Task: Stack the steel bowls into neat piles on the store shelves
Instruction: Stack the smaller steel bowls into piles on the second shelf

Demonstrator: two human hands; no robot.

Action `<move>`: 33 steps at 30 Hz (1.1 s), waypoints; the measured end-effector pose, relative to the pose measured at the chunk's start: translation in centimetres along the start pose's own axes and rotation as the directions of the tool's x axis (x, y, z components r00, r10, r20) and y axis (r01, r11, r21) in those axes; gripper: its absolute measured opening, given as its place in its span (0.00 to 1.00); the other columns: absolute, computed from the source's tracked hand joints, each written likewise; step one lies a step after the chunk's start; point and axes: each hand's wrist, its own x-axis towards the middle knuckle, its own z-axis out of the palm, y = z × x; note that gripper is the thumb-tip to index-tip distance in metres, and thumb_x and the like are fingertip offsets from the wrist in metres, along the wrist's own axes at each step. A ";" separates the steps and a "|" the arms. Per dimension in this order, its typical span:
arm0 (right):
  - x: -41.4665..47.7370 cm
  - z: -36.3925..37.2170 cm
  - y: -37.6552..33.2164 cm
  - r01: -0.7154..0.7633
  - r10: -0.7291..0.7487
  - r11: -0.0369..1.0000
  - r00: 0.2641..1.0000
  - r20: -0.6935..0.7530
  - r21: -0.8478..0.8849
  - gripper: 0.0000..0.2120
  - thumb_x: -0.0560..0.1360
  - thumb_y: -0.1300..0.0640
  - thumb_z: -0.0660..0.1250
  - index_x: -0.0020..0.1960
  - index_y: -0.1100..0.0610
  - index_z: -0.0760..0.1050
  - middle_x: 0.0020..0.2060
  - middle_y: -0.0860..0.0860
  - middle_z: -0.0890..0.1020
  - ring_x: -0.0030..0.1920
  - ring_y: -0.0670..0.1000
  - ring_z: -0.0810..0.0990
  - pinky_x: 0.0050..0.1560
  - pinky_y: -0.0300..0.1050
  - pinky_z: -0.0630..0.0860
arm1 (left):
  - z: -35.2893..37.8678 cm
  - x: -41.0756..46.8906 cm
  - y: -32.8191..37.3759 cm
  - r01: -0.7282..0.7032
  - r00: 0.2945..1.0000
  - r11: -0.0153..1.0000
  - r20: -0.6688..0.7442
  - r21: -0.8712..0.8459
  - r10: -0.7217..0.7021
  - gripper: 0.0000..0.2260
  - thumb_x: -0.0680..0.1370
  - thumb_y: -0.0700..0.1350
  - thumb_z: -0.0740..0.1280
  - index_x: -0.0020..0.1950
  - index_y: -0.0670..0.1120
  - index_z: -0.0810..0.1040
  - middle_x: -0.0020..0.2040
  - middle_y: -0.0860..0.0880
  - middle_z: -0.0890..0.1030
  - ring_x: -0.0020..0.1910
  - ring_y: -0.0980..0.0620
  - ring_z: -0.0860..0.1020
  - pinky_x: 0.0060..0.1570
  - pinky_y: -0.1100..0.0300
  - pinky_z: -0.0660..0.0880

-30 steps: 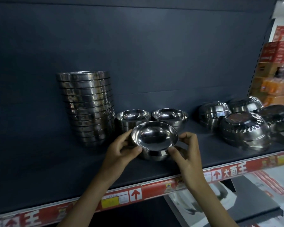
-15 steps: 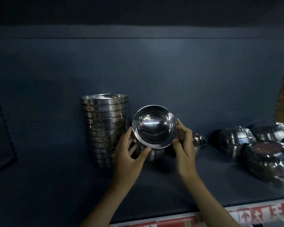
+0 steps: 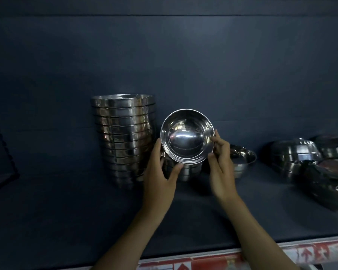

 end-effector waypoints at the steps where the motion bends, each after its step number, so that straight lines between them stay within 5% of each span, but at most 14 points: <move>1: 0.0 0.1 0.0 -0.007 0.007 1.000 1.000 0.010 -0.006 0.17 0.81 0.56 0.57 0.69 0.52 0.64 0.77 0.48 0.62 0.76 0.39 0.61 0.74 0.42 0.61 | 0.0 0.0 -0.2 -0.004 1.000 1.000 0.004 0.031 0.004 0.34 0.76 0.43 0.72 0.78 0.51 0.59 0.77 0.52 0.66 0.75 0.56 0.66 0.72 0.51 0.67; 5: -0.3 0.2 0.2 -0.034 0.036 0.998 0.999 0.040 -0.057 0.18 0.80 0.53 0.57 0.69 0.49 0.64 0.78 0.49 0.62 0.75 0.37 0.61 0.72 0.34 0.61 | -0.3 0.1 -0.7 0.021 1.000 0.991 -0.003 0.131 -0.021 0.34 0.76 0.47 0.72 0.78 0.52 0.59 0.77 0.51 0.66 0.75 0.54 0.66 0.72 0.47 0.67; 11: -0.9 -0.2 -0.1 -0.059 0.066 0.976 0.997 0.027 -0.209 0.21 0.75 0.53 0.59 0.68 0.46 0.64 0.69 0.50 0.72 0.71 0.50 0.69 0.71 0.53 0.66 | -0.4 -0.8 0.1 0.037 0.997 0.953 0.051 0.301 -0.055 0.34 0.77 0.55 0.69 0.79 0.49 0.59 0.75 0.51 0.67 0.71 0.51 0.69 0.68 0.47 0.71; 18: -1.5 -0.2 -0.1 -0.016 0.052 0.905 0.996 0.073 -0.424 0.26 0.74 0.45 0.58 0.70 0.51 0.65 0.69 0.48 0.69 0.70 0.48 0.63 0.70 0.42 0.60 | -0.4 -1.4 0.3 0.003 0.997 0.928 0.069 0.372 -0.031 0.34 0.76 0.62 0.64 0.77 0.48 0.61 0.64 0.52 0.67 0.63 0.49 0.73 0.62 0.49 0.75; 24: -1.6 -0.2 0.5 0.003 0.071 0.878 0.988 0.136 -0.478 0.28 0.74 0.40 0.59 0.70 0.48 0.63 0.72 0.50 0.67 0.75 0.53 0.61 0.73 0.58 0.62 | -0.2 -1.4 0.1 -0.014 0.998 0.919 0.063 0.395 -0.012 0.31 0.77 0.55 0.66 0.77 0.45 0.62 0.62 0.52 0.62 0.61 0.51 0.72 0.64 0.54 0.74; 28: -1.6 -0.4 0.5 0.014 0.072 0.891 0.982 0.172 -0.453 0.30 0.73 0.40 0.61 0.71 0.48 0.61 0.72 0.49 0.66 0.75 0.51 0.62 0.73 0.57 0.63 | -0.2 -1.4 0.0 -0.002 0.997 0.909 0.068 0.417 -0.029 0.31 0.78 0.53 0.66 0.78 0.45 0.60 0.61 0.52 0.62 0.61 0.50 0.72 0.63 0.53 0.74; 33: -1.6 -0.2 0.1 0.042 0.049 0.914 0.976 0.213 -0.403 0.36 0.71 0.52 0.70 0.75 0.50 0.56 0.70 0.48 0.67 0.72 0.48 0.66 0.73 0.51 0.64 | -0.2 -1.4 -0.3 0.006 0.996 0.891 0.078 0.455 -0.046 0.33 0.78 0.49 0.68 0.79 0.42 0.57 0.66 0.46 0.65 0.65 0.47 0.72 0.65 0.49 0.74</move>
